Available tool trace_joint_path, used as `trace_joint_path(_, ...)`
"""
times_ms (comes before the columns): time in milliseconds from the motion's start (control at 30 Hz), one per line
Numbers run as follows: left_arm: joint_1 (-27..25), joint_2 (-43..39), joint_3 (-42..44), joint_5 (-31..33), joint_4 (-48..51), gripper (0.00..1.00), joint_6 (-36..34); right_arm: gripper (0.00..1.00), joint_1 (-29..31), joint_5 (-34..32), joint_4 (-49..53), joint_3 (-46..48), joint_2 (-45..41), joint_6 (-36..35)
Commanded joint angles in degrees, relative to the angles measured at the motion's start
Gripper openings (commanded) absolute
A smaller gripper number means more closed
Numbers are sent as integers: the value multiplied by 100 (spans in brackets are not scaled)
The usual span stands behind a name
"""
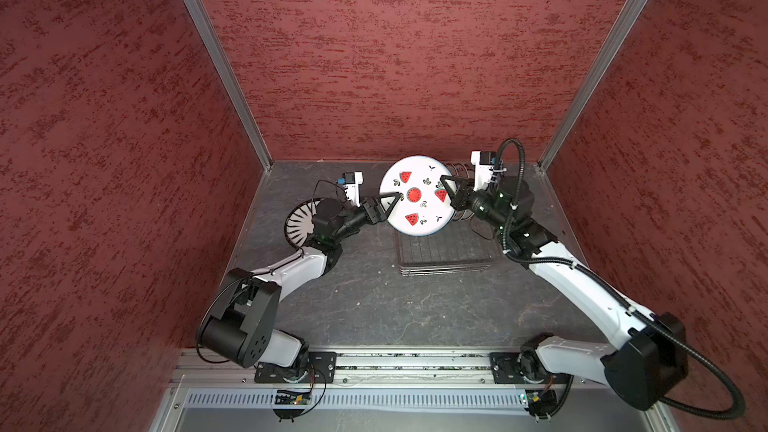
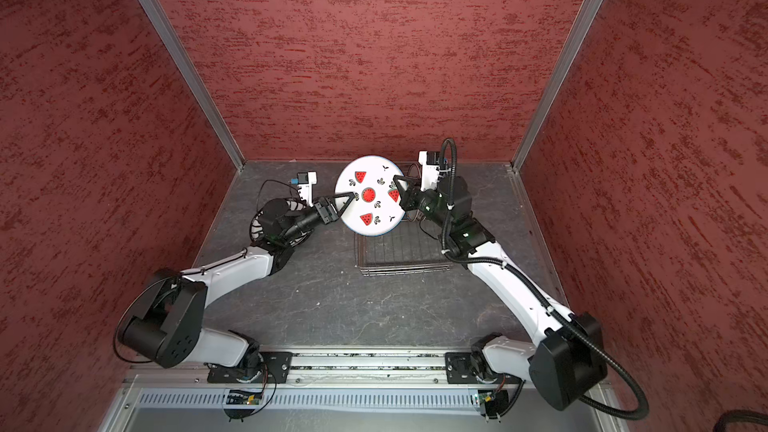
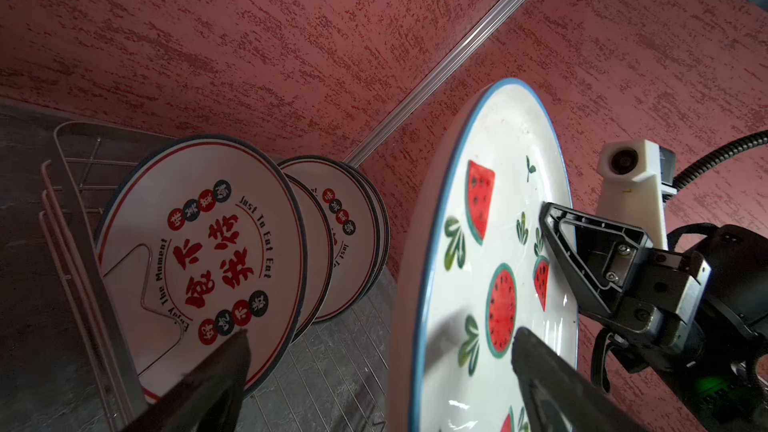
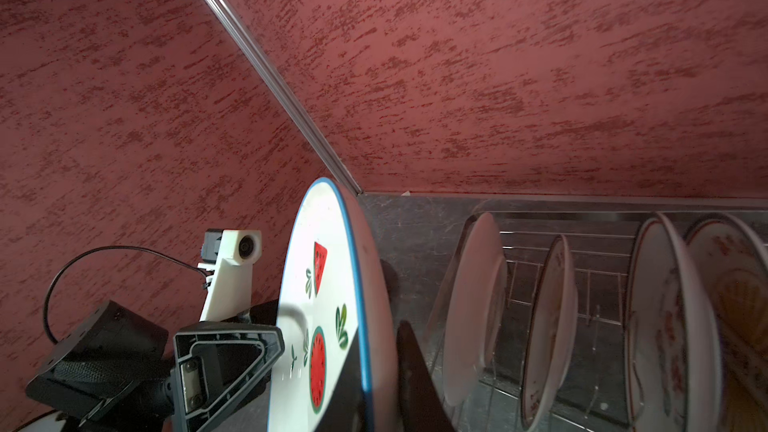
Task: Unload the plates from the dish rack
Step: 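Carry the watermelon plate toward the left gripper and grasp its rim with the left gripper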
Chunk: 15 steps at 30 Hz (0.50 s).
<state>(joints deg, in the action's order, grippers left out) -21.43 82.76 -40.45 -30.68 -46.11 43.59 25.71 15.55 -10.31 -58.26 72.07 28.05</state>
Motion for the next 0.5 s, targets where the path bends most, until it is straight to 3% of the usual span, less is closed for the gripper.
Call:
trace_joint_path(0,91,-98,95,-172,-114,91,265,0,-45,414,-1384,-101,-28,383)
trace_joint_path(200,271,62,73,-575,-336,59,782,0,-289,774,-1896,-54,354,752)
trace_joint_path(467,289,98,-40,-666,-173,34,878,0,-400,870,-1965,-54,591,786)
